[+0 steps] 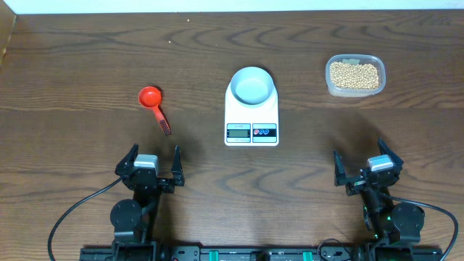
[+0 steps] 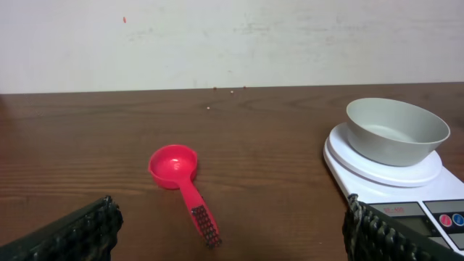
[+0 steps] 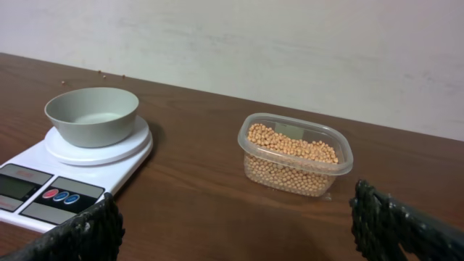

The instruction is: Scoop item into bowl and weigh 50g on scale

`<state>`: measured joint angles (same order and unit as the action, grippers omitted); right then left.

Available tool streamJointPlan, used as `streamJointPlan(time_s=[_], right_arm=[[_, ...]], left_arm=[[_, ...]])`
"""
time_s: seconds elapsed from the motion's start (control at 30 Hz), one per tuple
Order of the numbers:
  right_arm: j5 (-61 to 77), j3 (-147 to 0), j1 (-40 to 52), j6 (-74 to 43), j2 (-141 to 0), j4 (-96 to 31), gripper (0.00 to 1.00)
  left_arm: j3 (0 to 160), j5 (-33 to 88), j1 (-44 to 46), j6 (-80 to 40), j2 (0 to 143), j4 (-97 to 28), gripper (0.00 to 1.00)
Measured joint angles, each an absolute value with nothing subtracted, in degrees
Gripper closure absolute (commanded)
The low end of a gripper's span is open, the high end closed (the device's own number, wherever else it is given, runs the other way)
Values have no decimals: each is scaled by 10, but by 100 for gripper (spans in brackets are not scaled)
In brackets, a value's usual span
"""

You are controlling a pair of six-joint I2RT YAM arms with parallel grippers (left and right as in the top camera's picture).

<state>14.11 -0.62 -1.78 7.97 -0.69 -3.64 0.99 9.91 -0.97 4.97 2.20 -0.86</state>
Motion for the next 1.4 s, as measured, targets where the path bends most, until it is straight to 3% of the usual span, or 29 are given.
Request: streamJointPlan(time_s=[0.87, 1.13, 1.4], right_arm=[[141, -6, -18, 80, -7, -36, 1], [141, -6, -18, 80, -7, -36, 1], [141, -6, -18, 80, -7, -36, 1]], left_arm=[[10, 100, -10, 50, 22, -1, 1], [10, 151, -10, 49, 23, 8, 1], [101, 175, -10, 50, 135, 3, 1]])
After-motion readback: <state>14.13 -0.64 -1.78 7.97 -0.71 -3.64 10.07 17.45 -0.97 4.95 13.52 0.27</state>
